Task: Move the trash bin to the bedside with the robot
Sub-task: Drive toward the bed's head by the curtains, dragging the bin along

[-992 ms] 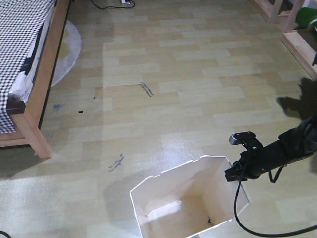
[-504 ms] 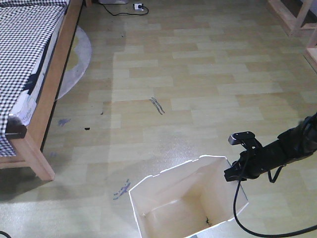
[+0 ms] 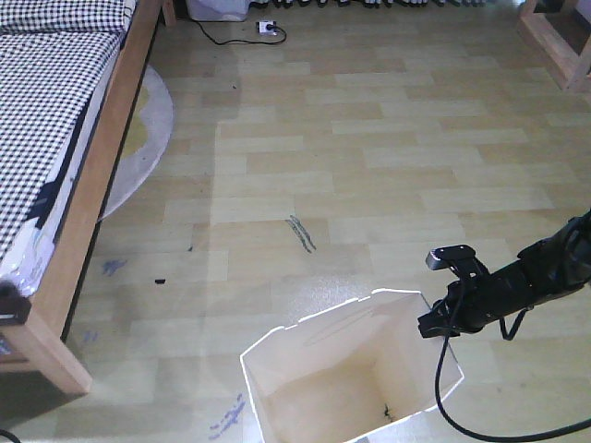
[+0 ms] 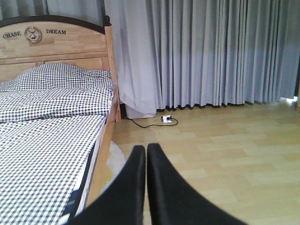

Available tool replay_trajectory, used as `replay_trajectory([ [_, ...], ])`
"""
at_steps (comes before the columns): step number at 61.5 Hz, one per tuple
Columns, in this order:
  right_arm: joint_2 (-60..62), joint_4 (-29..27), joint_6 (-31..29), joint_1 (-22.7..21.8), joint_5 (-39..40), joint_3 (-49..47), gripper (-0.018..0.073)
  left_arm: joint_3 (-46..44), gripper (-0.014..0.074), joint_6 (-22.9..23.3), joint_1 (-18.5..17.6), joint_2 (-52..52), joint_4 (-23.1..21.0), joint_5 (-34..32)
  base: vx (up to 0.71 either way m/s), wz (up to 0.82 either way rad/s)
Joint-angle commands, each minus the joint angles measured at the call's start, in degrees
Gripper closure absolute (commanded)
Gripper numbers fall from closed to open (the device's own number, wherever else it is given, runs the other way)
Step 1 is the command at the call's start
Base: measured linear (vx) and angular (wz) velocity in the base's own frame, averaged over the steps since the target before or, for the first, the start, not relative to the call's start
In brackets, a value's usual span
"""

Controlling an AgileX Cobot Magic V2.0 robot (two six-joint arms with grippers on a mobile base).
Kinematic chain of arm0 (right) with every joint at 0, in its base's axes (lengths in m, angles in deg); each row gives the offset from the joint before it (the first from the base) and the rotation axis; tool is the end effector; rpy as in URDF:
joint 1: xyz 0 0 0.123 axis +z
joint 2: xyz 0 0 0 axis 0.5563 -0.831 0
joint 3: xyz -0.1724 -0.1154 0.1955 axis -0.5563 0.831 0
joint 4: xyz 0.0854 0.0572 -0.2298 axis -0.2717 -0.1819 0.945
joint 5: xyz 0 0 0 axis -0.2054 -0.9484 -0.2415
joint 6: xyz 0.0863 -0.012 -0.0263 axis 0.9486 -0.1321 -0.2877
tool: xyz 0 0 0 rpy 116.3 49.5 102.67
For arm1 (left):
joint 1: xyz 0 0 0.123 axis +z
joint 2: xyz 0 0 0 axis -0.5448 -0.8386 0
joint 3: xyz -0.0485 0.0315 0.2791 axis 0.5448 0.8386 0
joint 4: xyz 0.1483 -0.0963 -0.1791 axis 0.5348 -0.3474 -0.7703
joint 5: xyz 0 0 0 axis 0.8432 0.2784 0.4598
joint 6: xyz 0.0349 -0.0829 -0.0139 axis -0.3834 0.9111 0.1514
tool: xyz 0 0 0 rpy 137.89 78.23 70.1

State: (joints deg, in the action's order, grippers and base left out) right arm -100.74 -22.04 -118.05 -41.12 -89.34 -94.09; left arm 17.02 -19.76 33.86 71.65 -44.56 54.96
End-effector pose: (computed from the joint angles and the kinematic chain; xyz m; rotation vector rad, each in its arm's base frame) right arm 0.3108 0.0029 -0.0303 -0.5355 2.8488 0.6707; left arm 0.0563 0.0010 0.1958 0.0082 1.5771 0.0348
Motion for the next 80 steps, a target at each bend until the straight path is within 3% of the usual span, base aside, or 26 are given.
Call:
replay_trajectory([
  [1, 3.99, -2.43, 0.28, -0.24, -10.45, -0.54, 0.0563, 0.67, 0.0603, 0.79, 0.04, 0.43, -0.54, -4.22, 0.39, 0.02],
  [80, 3.99, -2.42, 0.28, -0.24, -10.43, -0.54, 0.0563, 0.67, 0.0603, 0.79, 0.04, 0.43, -0.54, -4.29, 0.39, 0.03],
])
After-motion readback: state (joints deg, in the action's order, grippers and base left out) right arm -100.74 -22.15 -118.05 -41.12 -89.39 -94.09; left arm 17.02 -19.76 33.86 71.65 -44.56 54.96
